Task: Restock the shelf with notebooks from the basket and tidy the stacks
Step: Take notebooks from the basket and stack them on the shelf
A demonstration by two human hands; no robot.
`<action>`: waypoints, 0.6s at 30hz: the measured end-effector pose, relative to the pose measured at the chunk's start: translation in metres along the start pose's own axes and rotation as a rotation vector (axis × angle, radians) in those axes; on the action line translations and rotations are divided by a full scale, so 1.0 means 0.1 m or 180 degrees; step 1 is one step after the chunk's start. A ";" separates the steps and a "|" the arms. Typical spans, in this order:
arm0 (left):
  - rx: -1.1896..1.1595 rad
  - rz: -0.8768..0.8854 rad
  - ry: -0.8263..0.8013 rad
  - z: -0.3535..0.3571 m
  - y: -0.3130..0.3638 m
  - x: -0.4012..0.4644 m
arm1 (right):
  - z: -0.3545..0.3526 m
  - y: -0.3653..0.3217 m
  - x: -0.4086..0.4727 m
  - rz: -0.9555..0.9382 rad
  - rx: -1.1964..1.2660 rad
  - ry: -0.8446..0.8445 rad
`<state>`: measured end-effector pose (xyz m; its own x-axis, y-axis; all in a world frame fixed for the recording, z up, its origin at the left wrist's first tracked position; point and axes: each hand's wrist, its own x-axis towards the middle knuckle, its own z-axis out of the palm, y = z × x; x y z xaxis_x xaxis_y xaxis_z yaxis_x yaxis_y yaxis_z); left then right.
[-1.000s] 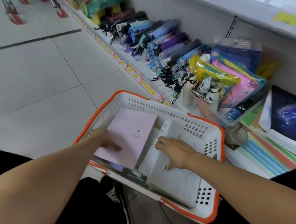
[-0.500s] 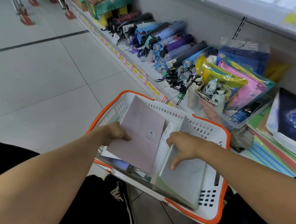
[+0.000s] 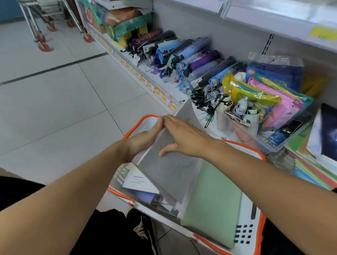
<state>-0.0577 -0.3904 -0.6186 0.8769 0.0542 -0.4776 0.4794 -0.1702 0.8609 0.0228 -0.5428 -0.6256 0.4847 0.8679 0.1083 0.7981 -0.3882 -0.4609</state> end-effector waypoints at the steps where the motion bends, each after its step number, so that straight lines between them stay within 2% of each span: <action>1: 0.0079 0.0035 -0.0180 -0.03 0.03 -0.04 | -0.03 0.00 0.00 0.0012 0.0146 0.0121; 4: 0.0037 0.0006 -0.0578 -0.08 0.06 -0.09 | -0.16 -0.03 -0.02 0.0105 0.0434 0.0416; 8: -0.0555 0.0400 -0.0446 -0.10 0.31 -0.09 | -0.60 0.07 -0.12 0.0409 0.0419 0.0640; 11: -0.0794 0.0731 -0.0131 -0.22 0.70 -0.14 | -1.20 0.21 -0.30 0.1265 0.0305 0.1512; 12: -0.0889 0.0850 -0.0078 -0.26 0.85 -0.17 | -1.41 0.21 -0.37 0.1643 0.0566 0.1777; 14: -0.1091 0.1138 -0.0064 -0.30 1.18 -0.23 | -1.72 0.10 -0.47 0.2050 0.2101 0.1717; 15: -0.1185 0.1284 -0.0093 -0.28 1.33 -0.25 | -1.79 0.01 -0.50 0.1921 0.2917 0.1547; 16: -0.1264 0.1405 -0.0113 -0.23 1.49 -0.28 | -1.85 -0.07 -0.51 0.1708 0.3315 0.1595; 18: -0.1427 0.1617 -0.0171 -0.16 1.78 -0.29 | -1.95 -0.19 -0.51 0.1473 0.3573 0.2152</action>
<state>0.0025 -0.4066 -0.4491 0.9997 0.0244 0.0074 -0.0135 0.2633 0.9646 0.0531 -0.6406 -0.4504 0.9574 0.2886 0.0053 -0.0360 0.1375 -0.9898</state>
